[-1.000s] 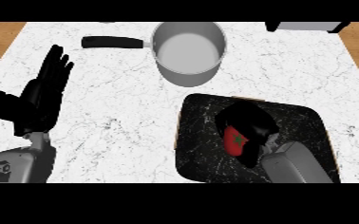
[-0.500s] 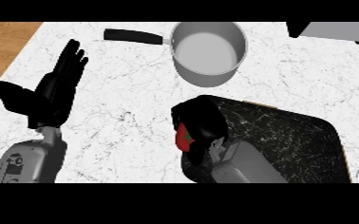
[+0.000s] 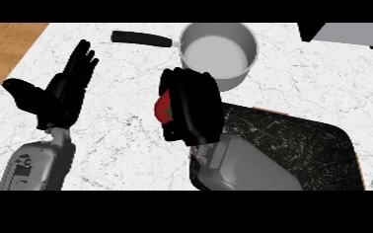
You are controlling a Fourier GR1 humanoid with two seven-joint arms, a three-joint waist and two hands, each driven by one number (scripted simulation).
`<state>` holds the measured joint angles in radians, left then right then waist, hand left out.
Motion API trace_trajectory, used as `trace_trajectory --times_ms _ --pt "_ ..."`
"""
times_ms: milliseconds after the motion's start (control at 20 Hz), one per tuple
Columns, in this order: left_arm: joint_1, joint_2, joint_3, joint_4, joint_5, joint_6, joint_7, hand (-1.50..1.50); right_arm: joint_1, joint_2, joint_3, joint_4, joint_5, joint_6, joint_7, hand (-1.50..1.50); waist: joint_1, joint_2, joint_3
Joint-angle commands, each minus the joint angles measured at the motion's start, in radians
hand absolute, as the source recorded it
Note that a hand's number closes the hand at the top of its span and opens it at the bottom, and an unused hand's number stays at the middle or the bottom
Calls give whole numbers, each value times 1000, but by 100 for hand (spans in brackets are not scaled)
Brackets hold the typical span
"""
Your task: Pick the tomato from the tray and place it in the pot
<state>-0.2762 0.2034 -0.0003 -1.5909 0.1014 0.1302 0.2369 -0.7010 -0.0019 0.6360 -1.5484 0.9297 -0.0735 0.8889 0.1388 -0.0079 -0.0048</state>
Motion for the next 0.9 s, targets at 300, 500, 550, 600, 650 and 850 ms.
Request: trace_trajectory --times_ms 300,500,550,600,650,850 --pt "-37 -14 -10 5 -21 25 12 0 -343 2 30 139 125 -224 421 150 -5 7 -1" --pt "-22 -15 -4 25 -13 9 -22 0 -396 1 29 206 96 -300 472 150 -9 16 0" --pt "-54 2 16 46 -15 14 -9 0 -405 1 28 208 94 -320 483 150 -11 19 0" --pt "-47 4 14 34 -5 3 1 0 -440 1 -9 255 78 -313 470 150 -7 20 0" --pt "-44 -21 2 34 -18 26 -11 0 -441 1 18 273 94 -328 488 150 -21 18 0" --pt "-44 -6 17 39 -7 12 -12 0 -465 1 -52 363 39 -413 438 150 -16 27 2"
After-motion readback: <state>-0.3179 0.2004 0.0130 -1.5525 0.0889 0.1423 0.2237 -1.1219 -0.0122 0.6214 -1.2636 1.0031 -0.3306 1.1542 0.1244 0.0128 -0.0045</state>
